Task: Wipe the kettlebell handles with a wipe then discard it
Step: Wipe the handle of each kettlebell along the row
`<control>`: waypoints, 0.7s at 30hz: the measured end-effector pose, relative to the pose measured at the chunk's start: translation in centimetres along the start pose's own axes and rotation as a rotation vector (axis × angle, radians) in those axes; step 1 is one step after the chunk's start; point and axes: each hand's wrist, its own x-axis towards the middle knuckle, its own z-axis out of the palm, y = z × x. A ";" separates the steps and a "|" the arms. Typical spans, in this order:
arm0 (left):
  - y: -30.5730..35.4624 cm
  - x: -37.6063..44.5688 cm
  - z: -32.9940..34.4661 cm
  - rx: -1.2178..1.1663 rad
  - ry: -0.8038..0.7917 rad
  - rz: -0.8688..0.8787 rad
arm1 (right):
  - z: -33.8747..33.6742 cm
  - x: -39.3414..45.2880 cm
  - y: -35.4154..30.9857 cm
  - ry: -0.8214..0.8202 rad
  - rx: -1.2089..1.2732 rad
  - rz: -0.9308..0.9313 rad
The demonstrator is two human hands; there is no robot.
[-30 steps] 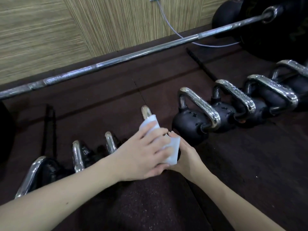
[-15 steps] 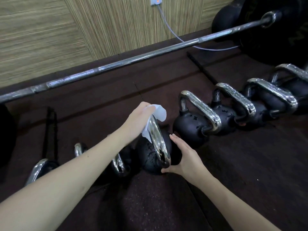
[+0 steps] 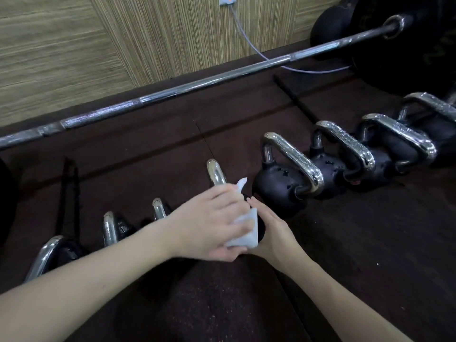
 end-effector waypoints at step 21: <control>2.6 -0.9 -0.4 -0.035 -0.077 -0.190 | 0.0 0.1 -0.2 0.013 -0.035 0.016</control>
